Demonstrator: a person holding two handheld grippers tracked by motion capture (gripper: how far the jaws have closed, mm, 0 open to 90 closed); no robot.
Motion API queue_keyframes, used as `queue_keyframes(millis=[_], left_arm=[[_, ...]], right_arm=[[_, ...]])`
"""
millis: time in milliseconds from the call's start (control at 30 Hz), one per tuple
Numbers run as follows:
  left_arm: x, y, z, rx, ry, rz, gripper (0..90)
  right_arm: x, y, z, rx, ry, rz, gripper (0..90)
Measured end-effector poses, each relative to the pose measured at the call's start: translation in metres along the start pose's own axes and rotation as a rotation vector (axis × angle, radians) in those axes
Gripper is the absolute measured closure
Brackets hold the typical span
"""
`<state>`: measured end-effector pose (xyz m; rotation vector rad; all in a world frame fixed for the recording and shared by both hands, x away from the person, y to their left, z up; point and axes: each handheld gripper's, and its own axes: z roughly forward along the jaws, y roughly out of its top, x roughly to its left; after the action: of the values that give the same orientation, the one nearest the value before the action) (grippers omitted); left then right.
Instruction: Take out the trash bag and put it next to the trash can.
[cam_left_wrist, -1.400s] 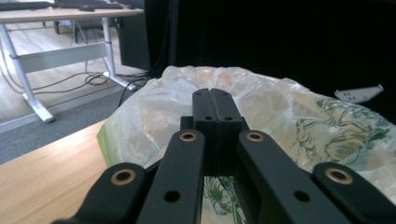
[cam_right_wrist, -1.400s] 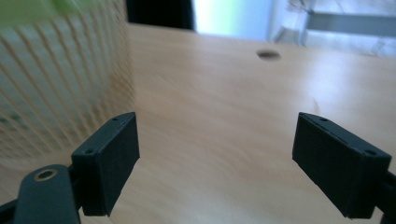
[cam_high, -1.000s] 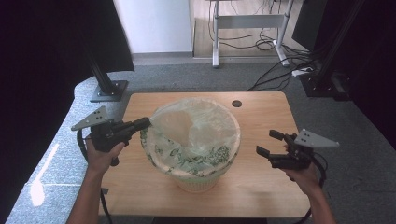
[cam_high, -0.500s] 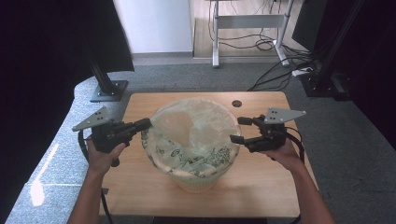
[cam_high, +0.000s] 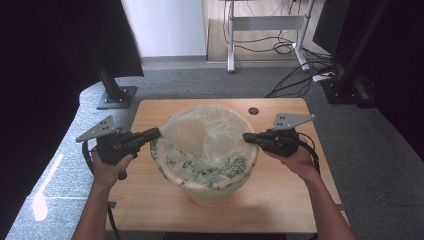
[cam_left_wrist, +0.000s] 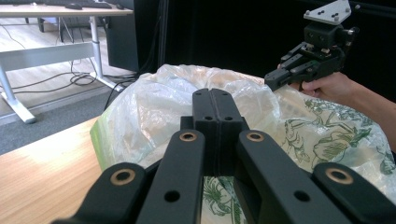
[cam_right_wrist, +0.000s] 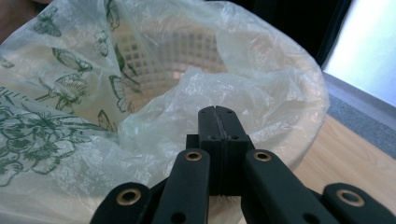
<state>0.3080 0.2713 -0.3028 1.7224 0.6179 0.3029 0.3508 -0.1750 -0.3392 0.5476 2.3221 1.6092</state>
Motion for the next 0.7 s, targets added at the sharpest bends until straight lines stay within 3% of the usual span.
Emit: queue_keyframes(millis=[233, 500, 567, 700], left_arm=[[0.000, 0.000, 0.001, -0.003, -0.002, 0.000, 90.0], [-0.001, 0.000, 0.002, -0.003, -0.005, 0.002, 90.0], [-0.001, 0.000, 0.003, -0.003, -0.007, 0.001, 90.0], [-0.001, 0.000, 0.003, -0.002, -0.009, 0.003, 90.0]], right_arm=[[-0.002, 0.022, -0.005, -0.078, -0.005, 0.006, 90.0], [0.002, 0.041, -0.004, -0.118, -0.032, -0.006, 90.0], [0.002, 0.047, -0.004, -0.159, -0.038, 0.012, 89.9], [0.000, 0.049, 0.000, -0.149, -0.026, 0.019, 89.6]])
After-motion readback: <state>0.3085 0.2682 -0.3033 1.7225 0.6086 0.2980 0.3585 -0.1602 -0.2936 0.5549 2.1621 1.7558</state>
